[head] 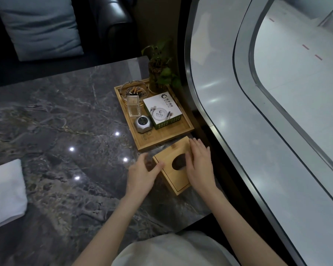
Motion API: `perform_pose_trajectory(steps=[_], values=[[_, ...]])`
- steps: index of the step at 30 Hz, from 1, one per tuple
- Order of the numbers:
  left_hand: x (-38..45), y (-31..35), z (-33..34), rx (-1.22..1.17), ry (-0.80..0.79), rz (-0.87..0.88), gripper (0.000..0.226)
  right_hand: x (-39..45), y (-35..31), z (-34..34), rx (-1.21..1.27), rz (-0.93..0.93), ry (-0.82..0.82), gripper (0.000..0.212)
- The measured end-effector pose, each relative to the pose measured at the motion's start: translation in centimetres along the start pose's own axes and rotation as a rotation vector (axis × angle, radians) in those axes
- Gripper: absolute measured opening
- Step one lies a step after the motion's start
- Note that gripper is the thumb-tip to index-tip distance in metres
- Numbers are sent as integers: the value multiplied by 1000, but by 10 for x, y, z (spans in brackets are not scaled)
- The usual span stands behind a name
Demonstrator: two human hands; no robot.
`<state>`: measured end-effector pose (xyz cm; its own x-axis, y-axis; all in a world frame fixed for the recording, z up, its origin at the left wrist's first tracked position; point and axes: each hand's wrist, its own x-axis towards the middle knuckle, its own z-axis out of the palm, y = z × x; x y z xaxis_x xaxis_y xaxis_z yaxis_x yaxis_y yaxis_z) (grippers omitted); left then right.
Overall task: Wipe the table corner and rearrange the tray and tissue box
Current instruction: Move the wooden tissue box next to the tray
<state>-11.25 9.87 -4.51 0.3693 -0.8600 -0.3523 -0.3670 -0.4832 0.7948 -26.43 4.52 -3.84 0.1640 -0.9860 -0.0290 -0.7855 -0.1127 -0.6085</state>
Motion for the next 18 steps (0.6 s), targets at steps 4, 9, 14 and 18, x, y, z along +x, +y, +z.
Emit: perform_pose_trajectory(steps=[4, 9, 14, 18], values=[[-15, -4, 7, 301, 120, 347, 63, -47, 5, 9, -187, -68, 12, 59], [-16, -17, 17, 592, 12, 449, 67, -83, 15, 27, -315, -42, 7, 70], [-15, -24, 26, 565, -24, 430, 67, -84, 21, 30, -392, -26, -12, 72], [-11, -20, 30, 530, -25, 416, 70, -76, 24, 30, -383, -50, -9, 72]])
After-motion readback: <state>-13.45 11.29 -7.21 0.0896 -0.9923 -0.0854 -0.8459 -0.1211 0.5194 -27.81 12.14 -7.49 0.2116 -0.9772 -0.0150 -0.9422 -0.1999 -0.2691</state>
